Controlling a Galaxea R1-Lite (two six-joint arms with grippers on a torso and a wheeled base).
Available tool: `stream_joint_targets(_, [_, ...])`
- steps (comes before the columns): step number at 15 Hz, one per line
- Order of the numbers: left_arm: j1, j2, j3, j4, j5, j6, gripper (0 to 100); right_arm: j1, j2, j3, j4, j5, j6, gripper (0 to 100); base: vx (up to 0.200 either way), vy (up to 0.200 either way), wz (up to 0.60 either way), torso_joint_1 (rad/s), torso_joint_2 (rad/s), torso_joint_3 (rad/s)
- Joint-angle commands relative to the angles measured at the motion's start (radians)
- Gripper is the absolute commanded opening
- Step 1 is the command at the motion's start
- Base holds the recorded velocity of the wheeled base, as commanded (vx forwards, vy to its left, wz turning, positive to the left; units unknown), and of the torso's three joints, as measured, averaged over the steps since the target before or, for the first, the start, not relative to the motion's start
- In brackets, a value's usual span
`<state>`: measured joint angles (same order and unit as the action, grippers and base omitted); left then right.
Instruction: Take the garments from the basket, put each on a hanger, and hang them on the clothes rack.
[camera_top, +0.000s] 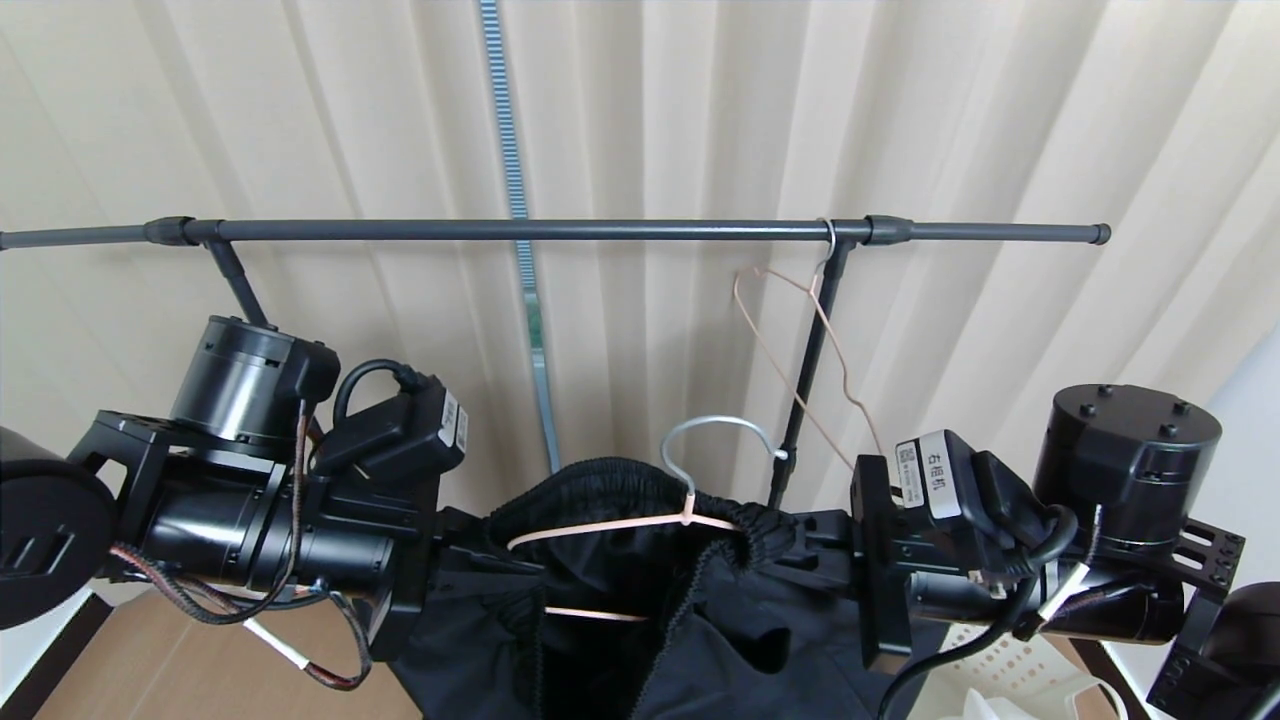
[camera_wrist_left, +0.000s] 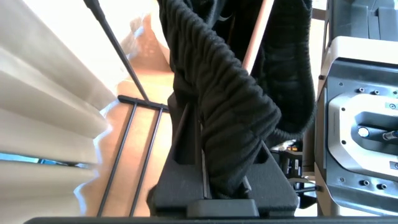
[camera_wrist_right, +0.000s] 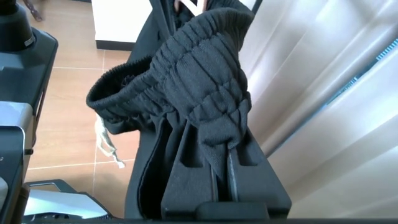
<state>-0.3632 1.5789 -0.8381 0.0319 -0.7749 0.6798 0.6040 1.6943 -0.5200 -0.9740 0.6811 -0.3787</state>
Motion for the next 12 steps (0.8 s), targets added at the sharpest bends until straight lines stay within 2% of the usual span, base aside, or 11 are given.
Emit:
stream_joint_targets(1, [0.001, -0.010, 0.001, 0.000, 0.000, 0.000, 0, 0.000, 0.001, -0.005, 0.000, -0.005, 0.014, 0, 0.000, 0.000, 0.00, 0.000, 0.00, 0.000])
stream_joint_targets(4, [0.003, -0.011, 0.001, 0.000, 0.003, 0.000, 0, 0.000, 0.002, -0.002, 0.000, -0.005, 0.015, 0, 0.000, 0.000, 0.00, 0.000, 0.00, 0.000])
stream_joint_targets(5, [0.004, -0.011, 0.001, -0.001, 0.006, 0.000, 0, 0.000, 0.004, -0.002, 0.000, -0.005, 0.015, 100, 0.000, 0.000, 0.00, 0.000, 0.00, 0.000])
stream_joint_targets(12, [0.040, -0.036, 0.001, -0.006, 0.009, -0.003, 0, -0.053, 0.001, 0.000, 0.000, -0.005, 0.009, 100, 0.000, 0.000, 0.00, 0.000, 0.00, 0.000])
